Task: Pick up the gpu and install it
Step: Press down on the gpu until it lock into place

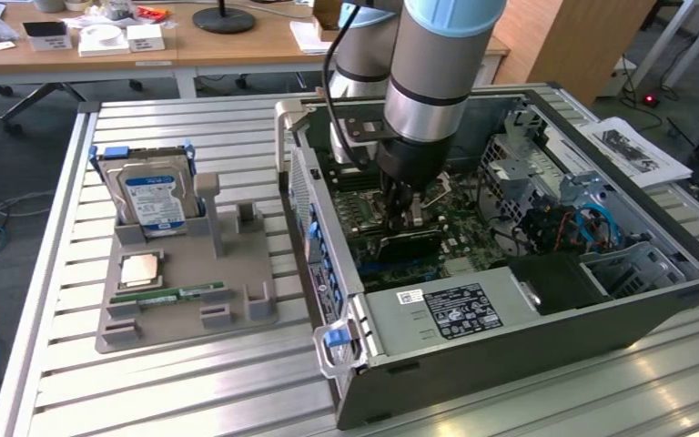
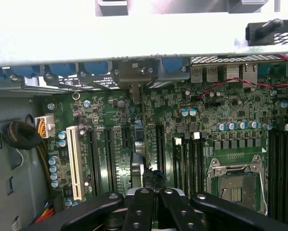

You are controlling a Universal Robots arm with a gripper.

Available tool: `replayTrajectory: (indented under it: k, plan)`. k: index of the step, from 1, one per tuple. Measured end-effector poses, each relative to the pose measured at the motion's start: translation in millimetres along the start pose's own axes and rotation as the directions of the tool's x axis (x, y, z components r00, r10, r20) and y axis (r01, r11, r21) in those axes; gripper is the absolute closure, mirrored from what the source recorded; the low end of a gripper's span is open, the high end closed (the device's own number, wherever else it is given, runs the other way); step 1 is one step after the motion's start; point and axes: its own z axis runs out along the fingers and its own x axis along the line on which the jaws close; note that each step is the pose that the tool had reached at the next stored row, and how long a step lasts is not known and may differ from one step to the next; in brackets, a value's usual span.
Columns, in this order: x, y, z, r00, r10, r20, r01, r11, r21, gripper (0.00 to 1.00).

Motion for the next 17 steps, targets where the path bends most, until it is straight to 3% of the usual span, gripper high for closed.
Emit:
replayTrajectory:
  k: [17]
  plan:
    - [0.5, 3.2, 3.7, 1.0, 0.0, -0.0002, 0.0, 1.0, 0.0002, 0.89]
